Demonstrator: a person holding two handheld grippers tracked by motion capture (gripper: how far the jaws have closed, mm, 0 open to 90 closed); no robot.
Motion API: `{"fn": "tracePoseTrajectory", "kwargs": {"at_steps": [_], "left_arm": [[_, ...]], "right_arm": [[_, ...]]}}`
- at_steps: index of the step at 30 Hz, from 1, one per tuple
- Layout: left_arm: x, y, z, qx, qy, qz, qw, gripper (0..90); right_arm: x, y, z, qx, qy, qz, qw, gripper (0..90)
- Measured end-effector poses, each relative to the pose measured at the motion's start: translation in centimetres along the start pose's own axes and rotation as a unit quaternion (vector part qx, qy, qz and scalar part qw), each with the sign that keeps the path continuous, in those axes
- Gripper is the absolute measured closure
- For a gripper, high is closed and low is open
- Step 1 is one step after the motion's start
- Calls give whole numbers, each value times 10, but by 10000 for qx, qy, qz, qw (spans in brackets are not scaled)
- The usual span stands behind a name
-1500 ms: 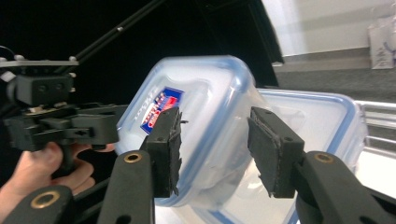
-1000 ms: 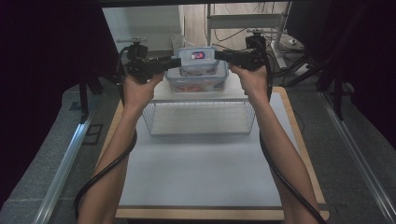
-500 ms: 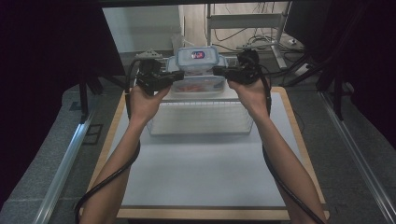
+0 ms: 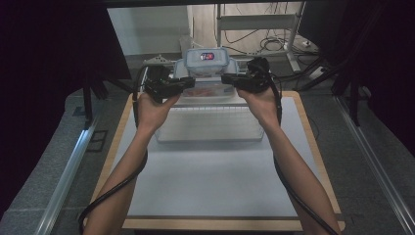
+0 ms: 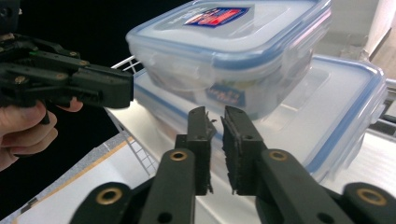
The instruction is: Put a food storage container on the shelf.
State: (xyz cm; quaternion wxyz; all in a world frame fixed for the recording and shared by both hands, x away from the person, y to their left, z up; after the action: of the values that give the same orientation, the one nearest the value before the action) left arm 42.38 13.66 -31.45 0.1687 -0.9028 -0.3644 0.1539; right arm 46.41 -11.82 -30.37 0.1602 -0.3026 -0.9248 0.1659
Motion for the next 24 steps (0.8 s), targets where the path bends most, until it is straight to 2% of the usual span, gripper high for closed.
{"fn": "tracePoseTrajectory", "kwargs": {"at_steps": [8,12,17,24], "left_arm": [[-23,-7,20,23,391,-76,9992,562],[-29,-10,31,17,521,-93,9986,494],[-35,-13,44,-10,589,-57,9982,420],[-44,-13,64,112,671,-9,9977,322]], "right_arm": [[11,-11,19,-105,-114,-126,9998,626],[15,-15,28,-75,-219,-115,9997,579],[21,-20,40,-46,-340,-104,9994,519],[29,-24,55,37,-501,-55,9987,440]]}}
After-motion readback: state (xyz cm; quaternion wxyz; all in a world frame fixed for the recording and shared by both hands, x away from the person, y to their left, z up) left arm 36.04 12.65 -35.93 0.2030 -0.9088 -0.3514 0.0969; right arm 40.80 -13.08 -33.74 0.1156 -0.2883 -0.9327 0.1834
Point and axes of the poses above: each handheld gripper's, and its own axes: y roughly forward along the jaws, z roughly out of its underside, x roughly to its left, the point moved 2 cm from there along y, roughly forward along the jaws, and after that the axes turned 1 degree about x, right-handed, at the moved point
